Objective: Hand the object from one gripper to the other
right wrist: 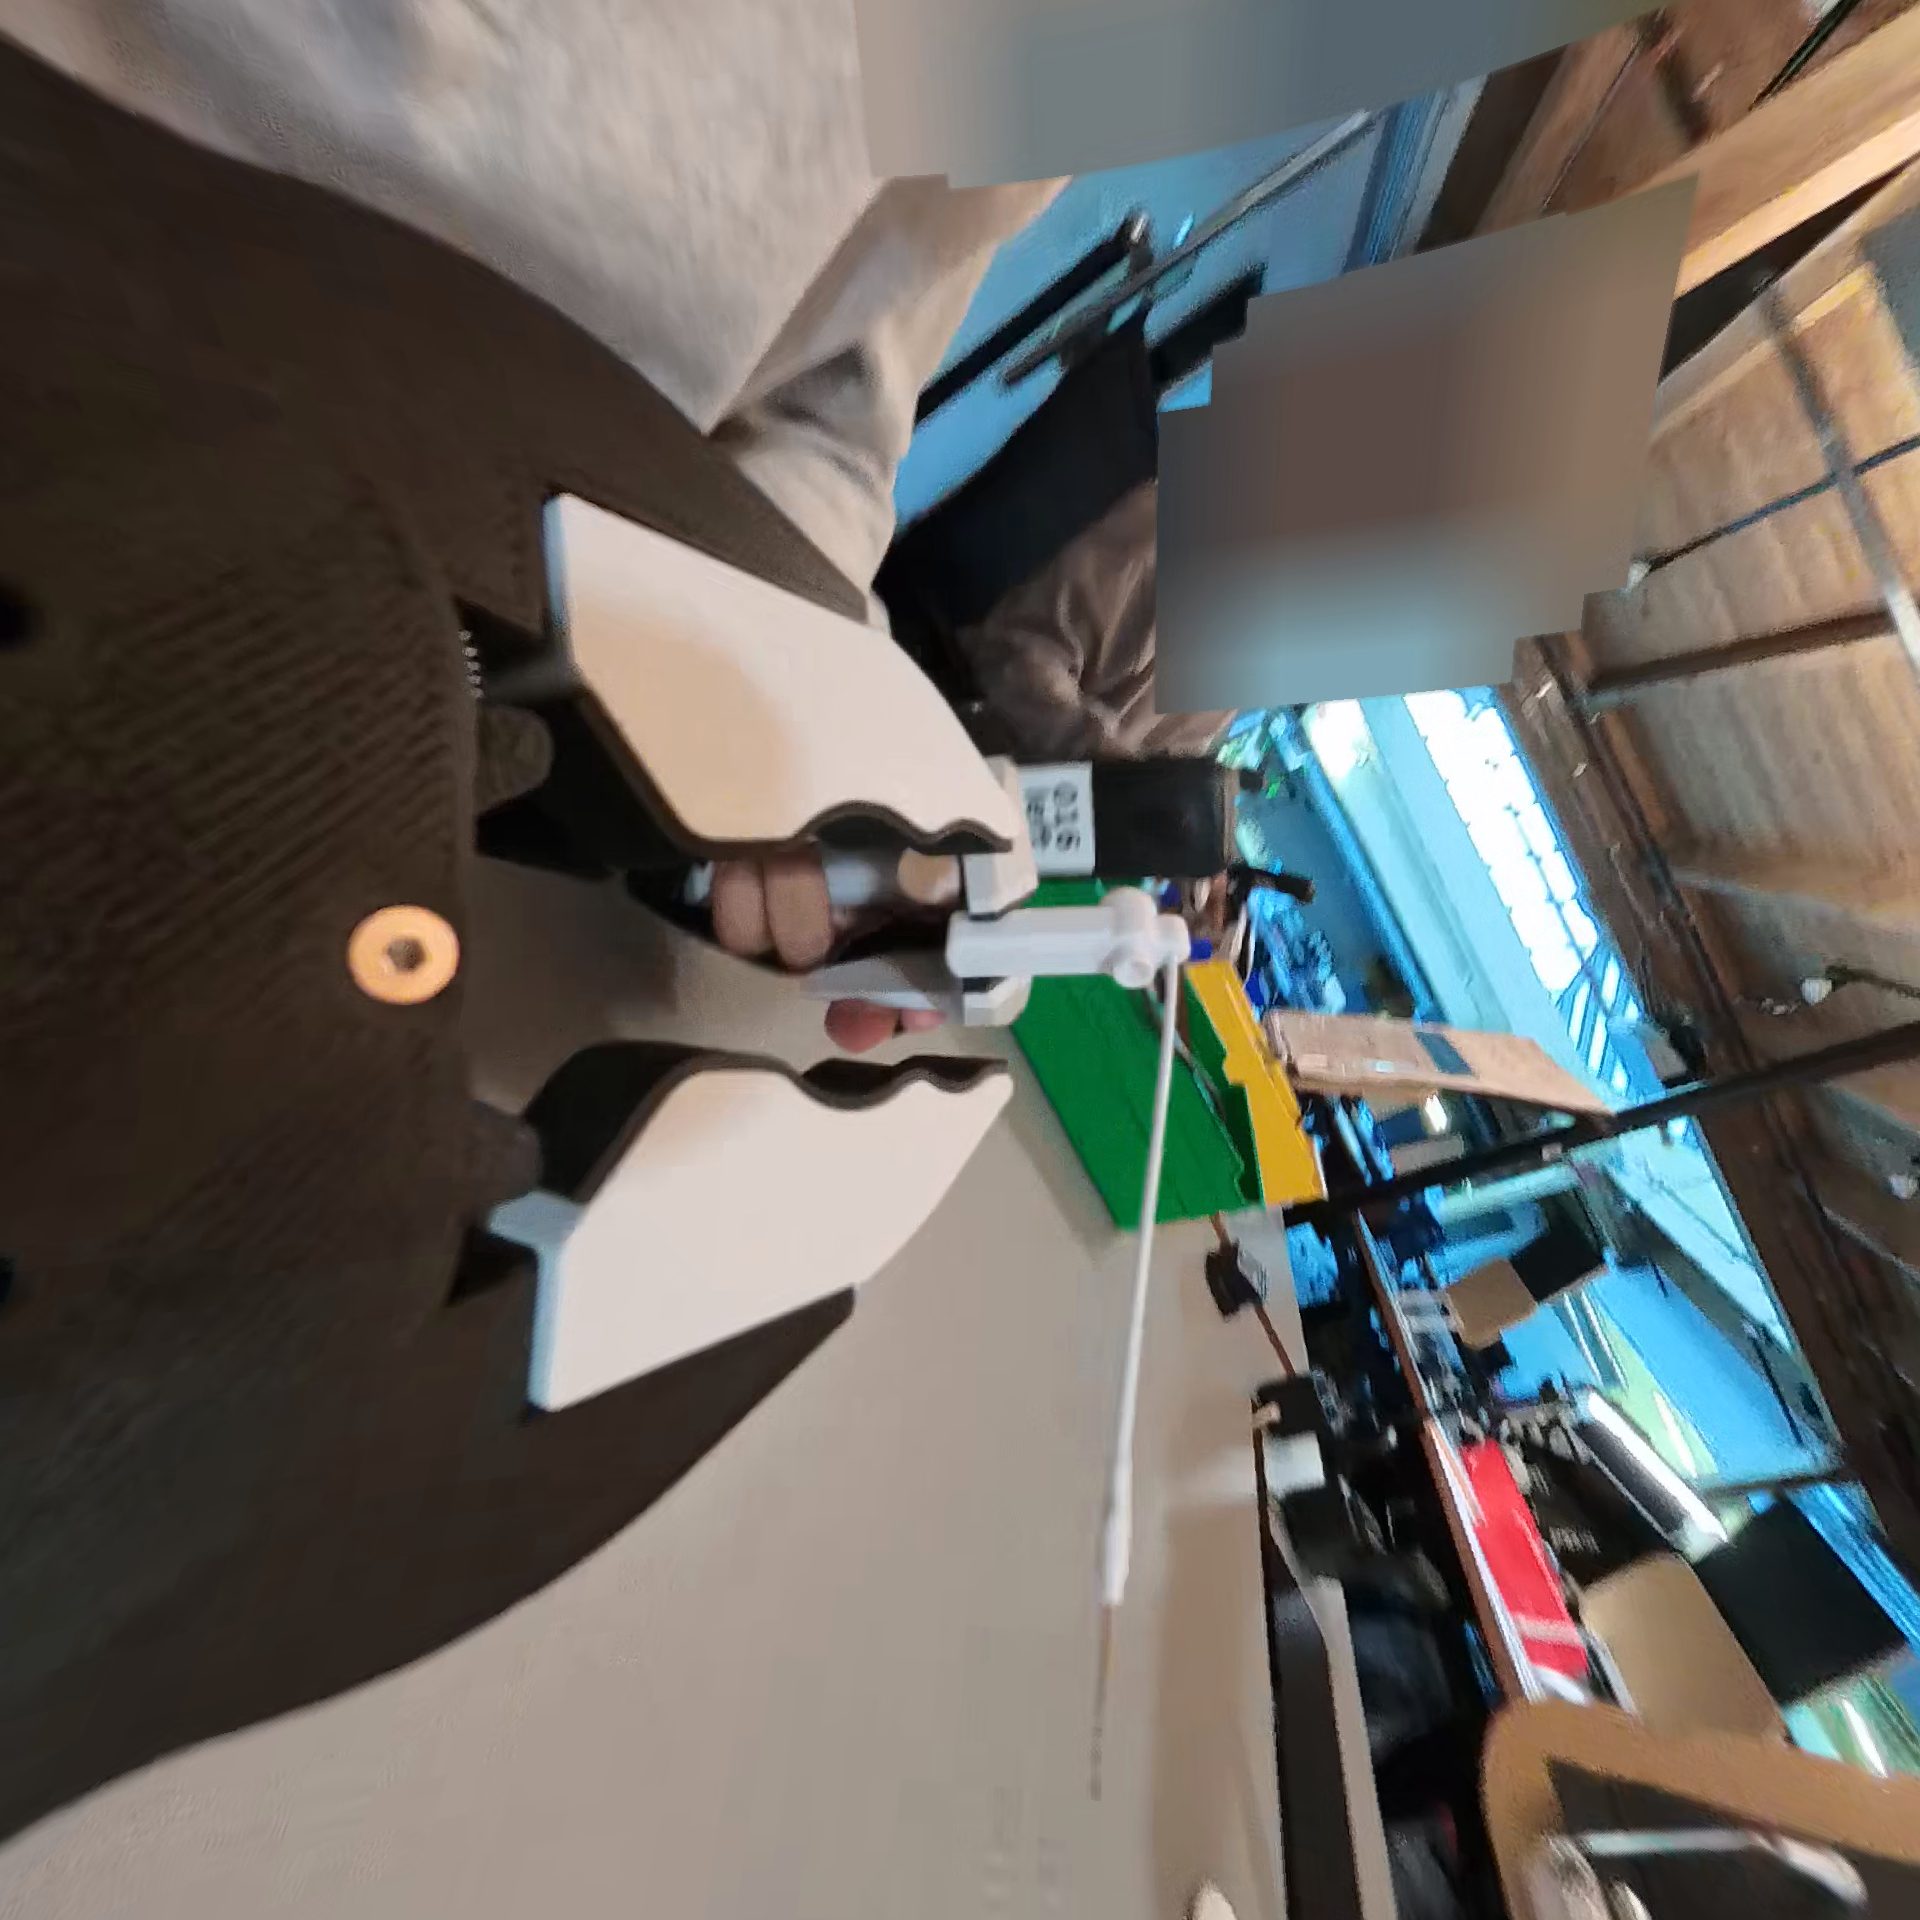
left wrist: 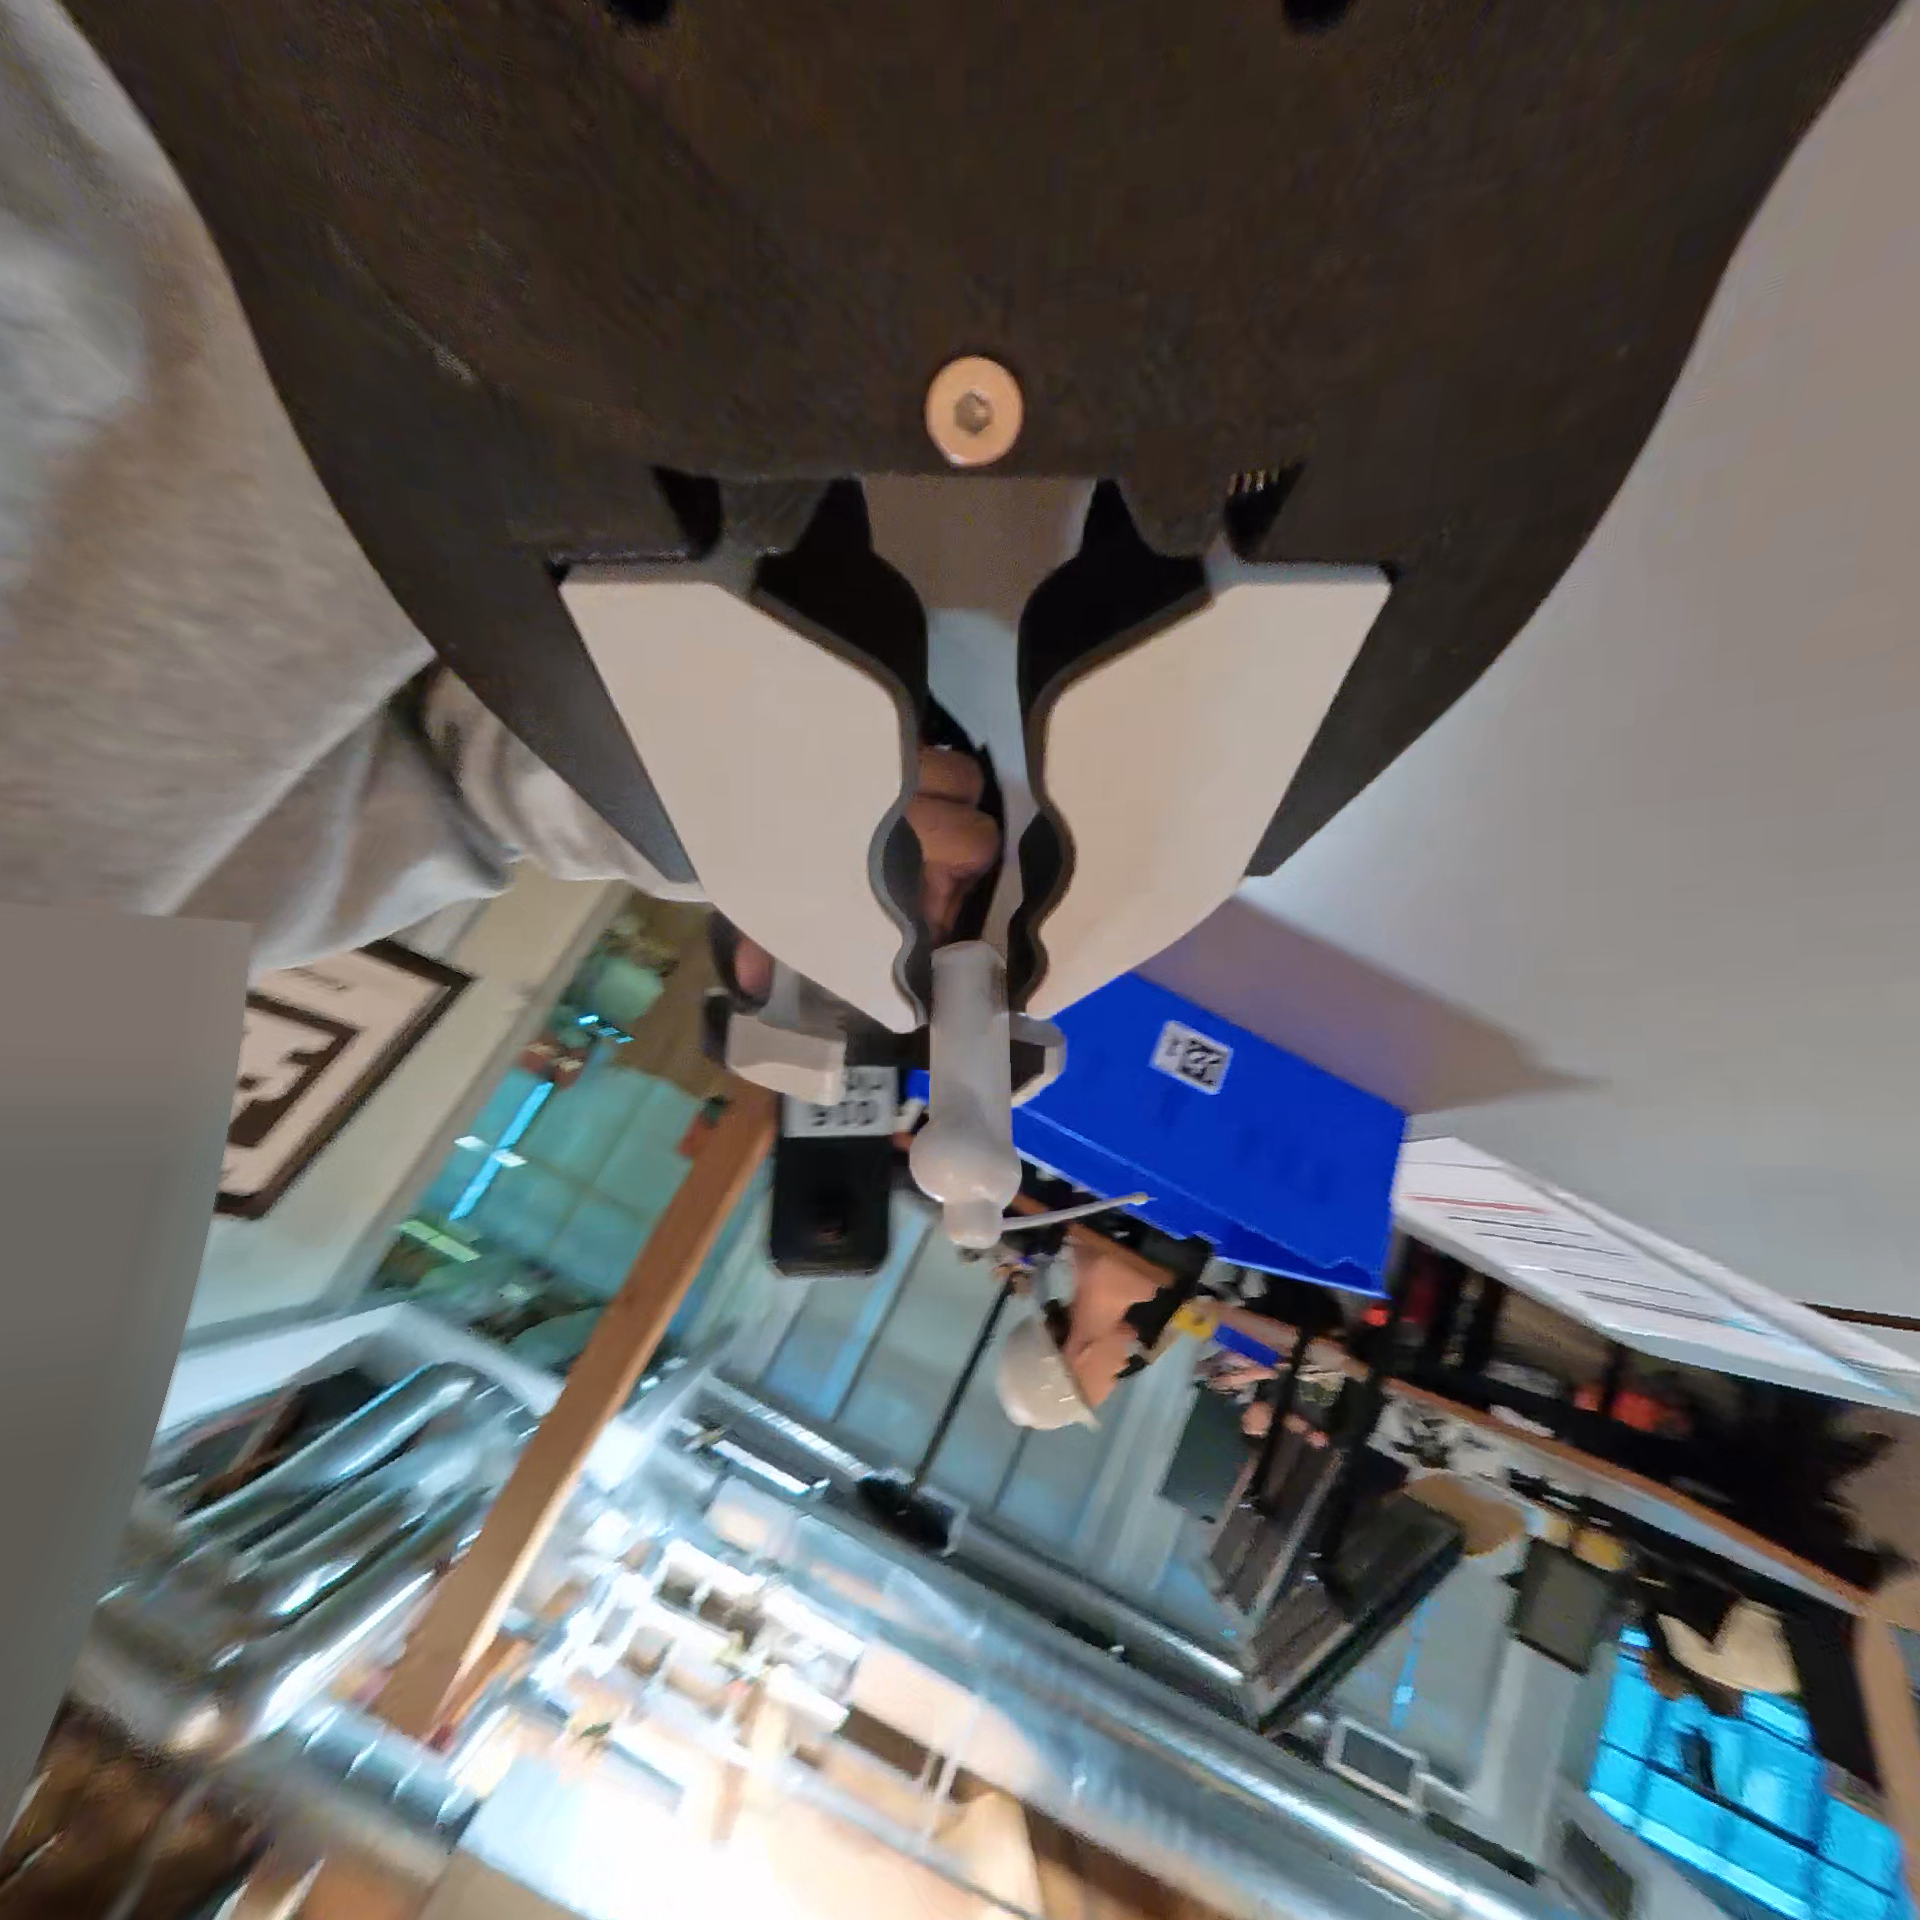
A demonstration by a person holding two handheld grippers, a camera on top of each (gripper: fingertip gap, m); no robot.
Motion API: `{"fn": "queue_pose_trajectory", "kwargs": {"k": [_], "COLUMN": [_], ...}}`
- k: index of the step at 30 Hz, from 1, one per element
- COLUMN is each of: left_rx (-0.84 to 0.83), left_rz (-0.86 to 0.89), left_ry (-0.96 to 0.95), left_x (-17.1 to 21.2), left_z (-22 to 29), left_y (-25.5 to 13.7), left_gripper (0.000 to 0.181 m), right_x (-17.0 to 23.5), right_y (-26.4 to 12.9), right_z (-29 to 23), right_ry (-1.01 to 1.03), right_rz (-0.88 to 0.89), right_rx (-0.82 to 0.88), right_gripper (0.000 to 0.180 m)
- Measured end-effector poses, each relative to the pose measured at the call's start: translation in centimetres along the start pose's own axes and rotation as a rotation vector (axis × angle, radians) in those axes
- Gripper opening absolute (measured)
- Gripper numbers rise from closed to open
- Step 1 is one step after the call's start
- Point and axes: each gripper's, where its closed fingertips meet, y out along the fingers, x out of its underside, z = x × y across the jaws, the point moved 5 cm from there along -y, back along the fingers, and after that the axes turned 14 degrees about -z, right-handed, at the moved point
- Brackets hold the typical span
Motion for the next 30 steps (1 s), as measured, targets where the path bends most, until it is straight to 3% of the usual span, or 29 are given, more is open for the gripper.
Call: {"fn": "queue_pose_trajectory", "kwargs": {"k": [7, 16, 20, 28, 30], "left_rx": [0.187, 0.283, 0.291, 0.242, 0.208], "left_rz": [-0.040, -0.130, -0.152, -0.137, -0.146], "left_ry": [-0.062, -0.099, -0.102, -0.109, -0.084], "left_x": [0.5, 1.7, 2.0, 1.8, 1.9], "left_z": [0.9, 1.8, 1.9, 1.2, 1.1], "left_y": [0.6, 1.7, 1.9, 1.7, 1.8], "left_gripper": [0.014, 0.014, 0.014, 0.014, 0.022], "right_x": [-0.4, 0.1, 0.1, 0.0, -0.1], "right_y": [-0.7, 0.3, 0.2, 0.0, -0.2], "right_z": [0.2, -1.1, -1.2, -0.9, -0.7], "right_ry": [0.237, 0.205, 0.183, 0.176, 0.179], "right_rz": [0.070, 0.019, 0.012, 0.028, 0.038], "right_rx": [-0.252, -0.298, -0.284, -0.235, -0.221], "right_gripper": [0.034, 0.031, 0.014, 0.013, 0.014]}}
